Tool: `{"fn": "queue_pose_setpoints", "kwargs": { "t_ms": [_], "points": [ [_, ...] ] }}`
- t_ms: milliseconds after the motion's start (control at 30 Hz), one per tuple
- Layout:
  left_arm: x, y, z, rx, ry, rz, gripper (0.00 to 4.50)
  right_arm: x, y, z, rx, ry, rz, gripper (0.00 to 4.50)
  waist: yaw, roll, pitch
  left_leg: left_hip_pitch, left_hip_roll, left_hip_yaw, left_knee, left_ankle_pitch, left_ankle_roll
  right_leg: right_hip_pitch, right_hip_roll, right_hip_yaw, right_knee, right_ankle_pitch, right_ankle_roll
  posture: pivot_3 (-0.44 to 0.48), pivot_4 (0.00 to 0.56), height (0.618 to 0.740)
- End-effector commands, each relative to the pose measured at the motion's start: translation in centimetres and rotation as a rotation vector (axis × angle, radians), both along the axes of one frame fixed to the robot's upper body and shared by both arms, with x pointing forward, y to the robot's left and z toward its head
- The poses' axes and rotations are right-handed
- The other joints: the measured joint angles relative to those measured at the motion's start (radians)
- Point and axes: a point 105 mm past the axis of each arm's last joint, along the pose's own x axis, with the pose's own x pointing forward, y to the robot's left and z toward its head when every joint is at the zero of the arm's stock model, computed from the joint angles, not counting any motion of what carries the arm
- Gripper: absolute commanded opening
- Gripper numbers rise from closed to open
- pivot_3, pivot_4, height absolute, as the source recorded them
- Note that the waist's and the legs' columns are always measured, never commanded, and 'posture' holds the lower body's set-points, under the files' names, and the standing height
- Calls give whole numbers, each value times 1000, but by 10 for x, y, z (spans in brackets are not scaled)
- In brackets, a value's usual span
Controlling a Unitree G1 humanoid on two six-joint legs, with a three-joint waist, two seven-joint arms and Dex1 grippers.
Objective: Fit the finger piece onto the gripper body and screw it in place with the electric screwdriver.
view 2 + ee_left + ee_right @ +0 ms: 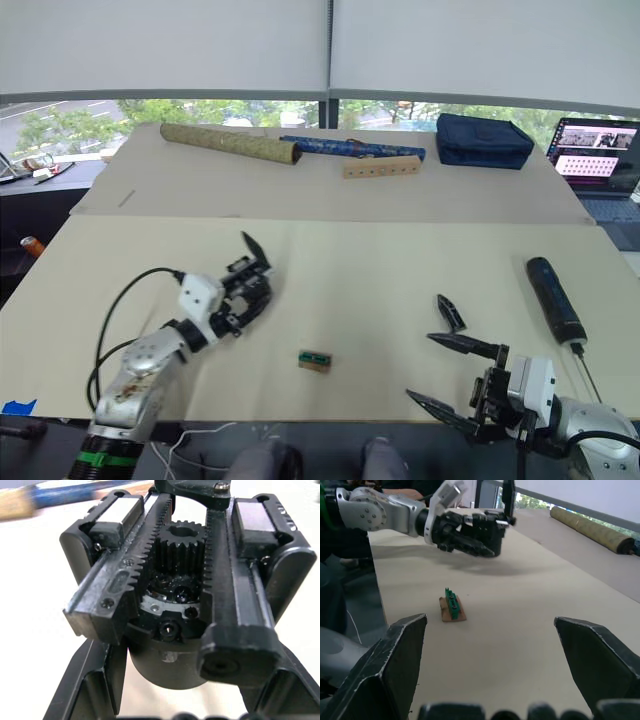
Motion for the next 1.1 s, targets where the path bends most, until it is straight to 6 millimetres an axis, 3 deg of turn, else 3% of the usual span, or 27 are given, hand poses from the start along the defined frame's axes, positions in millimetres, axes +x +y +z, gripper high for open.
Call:
{"fn": "queue_pose_setpoints", "kwargs": {
  "t_ms": [33, 233, 467, 733, 1100],
  "points": [
    [3, -19, 14, -30, -73, -45, 2342, -1, -3, 12, -12, -43, -19, 4500, -2, 0, 0, 0, 0, 0, 0, 0, 0, 0, 0, 0, 0, 0, 0, 0, 150, 740],
    [7, -64, 6, 14, -73, -149, 2342, 1, -4, 15, -21, -43, -32, 4500, 6, 0, 0, -2, 0, -1, 3, -2, 4, 0, 1, 0, 1, 0, 0, 0, 150, 740],
    [11, -82, -8, 34, -17, -179, 2342, 4, -6, 18, -24, -42, -50, 4500, 4, 0, 0, -3, 0, -1, 4, -3, 6, 0, 2, 0, 0, 0, 0, 0, 150, 740],
    [8, -68, -27, 84, 41, -177, 2342, 4, -8, 18, -33, -49, -54, 4500, 3, 0, 0, 0, 1, -1, 4, -3, 6, 2, 2, 0, 1, 0, 0, 0, 150, 740],
    [7, -47, -33, 88, 101, -153, 2342, 4, -7, 14, -26, -52, -58, 4500, -16, 2, -1, 1, 3, -1, 3, -3, 6, 2, 4, 1, 1, 0, 0, 0, 150, 740]
  ]
}}
